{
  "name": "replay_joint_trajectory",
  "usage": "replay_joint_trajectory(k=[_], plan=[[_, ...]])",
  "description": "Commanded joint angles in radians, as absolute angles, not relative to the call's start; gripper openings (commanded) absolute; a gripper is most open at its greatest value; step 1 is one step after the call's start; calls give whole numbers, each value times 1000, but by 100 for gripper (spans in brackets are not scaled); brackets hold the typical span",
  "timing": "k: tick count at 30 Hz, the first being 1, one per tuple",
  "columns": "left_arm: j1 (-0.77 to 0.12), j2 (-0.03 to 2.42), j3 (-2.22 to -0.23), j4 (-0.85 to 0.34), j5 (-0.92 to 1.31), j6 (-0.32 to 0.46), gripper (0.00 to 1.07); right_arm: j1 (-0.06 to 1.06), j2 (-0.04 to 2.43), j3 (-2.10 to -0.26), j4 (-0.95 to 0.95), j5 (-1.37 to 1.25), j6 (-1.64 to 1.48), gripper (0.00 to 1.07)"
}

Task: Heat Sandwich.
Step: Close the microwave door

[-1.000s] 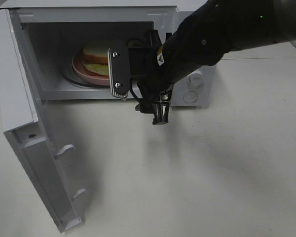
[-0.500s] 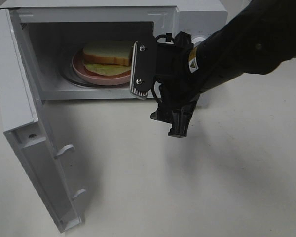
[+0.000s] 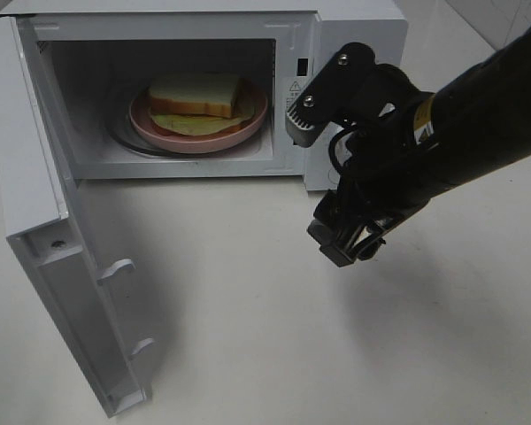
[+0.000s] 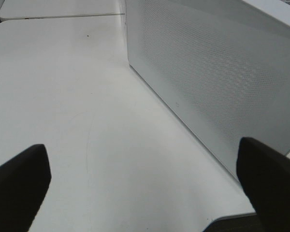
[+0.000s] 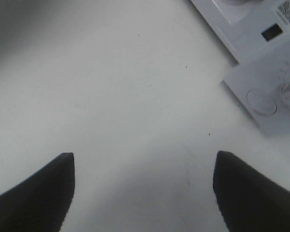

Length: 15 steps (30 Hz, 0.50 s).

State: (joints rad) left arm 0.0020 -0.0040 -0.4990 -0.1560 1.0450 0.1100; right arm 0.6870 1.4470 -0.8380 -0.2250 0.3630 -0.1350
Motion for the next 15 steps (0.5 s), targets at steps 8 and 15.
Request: replay_joint_trajectory(k=[8,15], plan=[[-3,-27,-496,-153,1039,104,101,690,1335,-827,-220,637,57,76],[-3,-27,-496,-153,1039,104,101,690,1222,-827,-219,815,118,76]])
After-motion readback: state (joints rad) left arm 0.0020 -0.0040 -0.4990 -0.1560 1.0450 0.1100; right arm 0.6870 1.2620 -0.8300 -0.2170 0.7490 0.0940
